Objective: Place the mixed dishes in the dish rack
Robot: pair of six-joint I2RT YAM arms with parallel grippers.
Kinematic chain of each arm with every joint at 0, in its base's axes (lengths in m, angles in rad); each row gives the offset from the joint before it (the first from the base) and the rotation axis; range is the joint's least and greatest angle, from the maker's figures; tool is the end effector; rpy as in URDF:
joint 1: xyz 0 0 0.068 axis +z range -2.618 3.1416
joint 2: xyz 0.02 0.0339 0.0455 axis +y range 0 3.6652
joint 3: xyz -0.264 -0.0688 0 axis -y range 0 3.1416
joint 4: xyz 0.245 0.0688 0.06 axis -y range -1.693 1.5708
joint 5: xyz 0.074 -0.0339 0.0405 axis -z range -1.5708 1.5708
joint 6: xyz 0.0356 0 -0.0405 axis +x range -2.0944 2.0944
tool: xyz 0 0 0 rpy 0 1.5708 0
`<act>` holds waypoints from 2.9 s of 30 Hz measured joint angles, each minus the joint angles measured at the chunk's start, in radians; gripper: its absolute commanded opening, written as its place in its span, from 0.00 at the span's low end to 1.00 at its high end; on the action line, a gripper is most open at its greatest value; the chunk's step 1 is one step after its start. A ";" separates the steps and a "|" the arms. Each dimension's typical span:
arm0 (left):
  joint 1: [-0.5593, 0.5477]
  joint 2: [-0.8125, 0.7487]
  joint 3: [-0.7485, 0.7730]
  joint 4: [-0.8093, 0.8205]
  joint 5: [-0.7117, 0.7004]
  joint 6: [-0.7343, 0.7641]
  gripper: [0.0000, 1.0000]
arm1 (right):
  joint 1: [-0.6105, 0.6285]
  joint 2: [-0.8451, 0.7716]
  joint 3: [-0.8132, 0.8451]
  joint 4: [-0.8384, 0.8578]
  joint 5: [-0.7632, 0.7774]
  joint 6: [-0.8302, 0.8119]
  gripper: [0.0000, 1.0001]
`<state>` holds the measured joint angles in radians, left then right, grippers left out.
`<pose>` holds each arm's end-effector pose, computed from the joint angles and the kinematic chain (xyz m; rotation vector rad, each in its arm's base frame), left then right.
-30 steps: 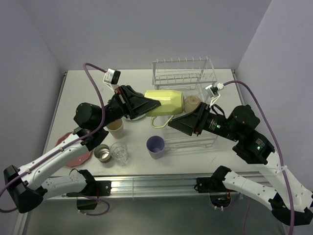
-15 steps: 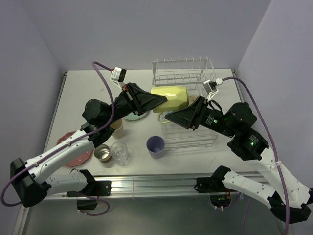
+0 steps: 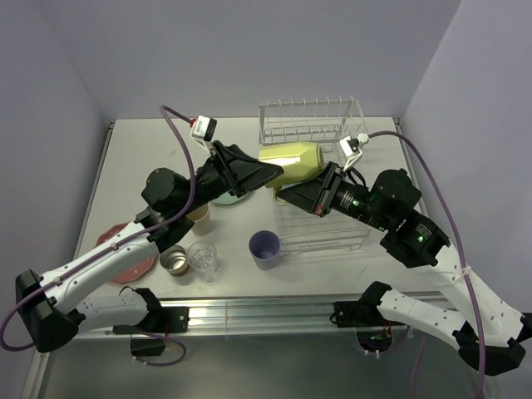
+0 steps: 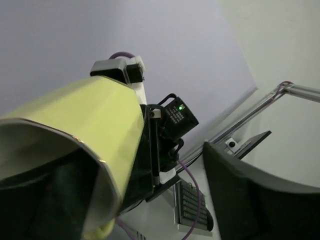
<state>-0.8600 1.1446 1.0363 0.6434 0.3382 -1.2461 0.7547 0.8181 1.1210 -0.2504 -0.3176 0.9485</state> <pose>0.1564 -0.1998 0.4419 0.1292 1.3122 -2.0331 0.1112 0.1199 0.4422 -0.1231 1.7475 1.5519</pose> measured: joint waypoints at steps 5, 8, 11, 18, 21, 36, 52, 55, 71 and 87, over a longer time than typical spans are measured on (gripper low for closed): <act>-0.006 -0.103 0.000 -0.261 -0.061 0.050 0.99 | 0.000 -0.021 -0.011 -0.121 0.075 -0.061 0.00; -0.003 -0.200 0.015 -0.514 -0.188 0.101 0.99 | 0.000 -0.043 -0.016 -0.207 0.132 -0.101 0.00; 0.004 -0.260 0.093 -0.801 -0.374 0.108 0.99 | -0.002 -0.050 -0.016 -0.308 0.221 -0.144 0.00; 0.016 -0.237 0.252 -1.262 -0.603 0.105 0.89 | -0.014 0.038 -0.014 -0.523 0.466 -0.252 0.00; 0.016 -0.192 0.252 -1.349 -0.605 0.102 0.88 | -0.045 0.068 -0.032 -0.546 0.531 -0.290 0.00; 0.016 -0.153 0.236 -1.522 -0.600 0.101 0.86 | -0.267 0.195 -0.261 -0.397 0.524 -0.373 0.00; 0.016 -0.135 0.236 -1.727 -0.654 0.082 0.83 | -0.295 0.393 -0.287 -0.243 0.512 -0.411 0.00; 0.016 -0.138 0.235 -1.754 -0.678 0.077 0.83 | -0.294 0.420 -0.294 -0.232 0.517 -0.415 0.00; 0.016 -0.077 0.176 -1.800 -0.723 0.114 0.81 | -0.294 0.500 -0.323 -0.147 0.602 -0.430 0.19; 0.016 -0.068 0.175 -1.789 -0.694 0.136 0.81 | -0.315 0.591 -0.299 -0.071 0.642 -0.447 0.71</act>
<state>-0.8436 1.0771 1.2114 -1.1454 -0.3553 -1.1103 0.4393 1.4094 0.8223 -0.3218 0.3244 0.5011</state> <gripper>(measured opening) 0.814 0.642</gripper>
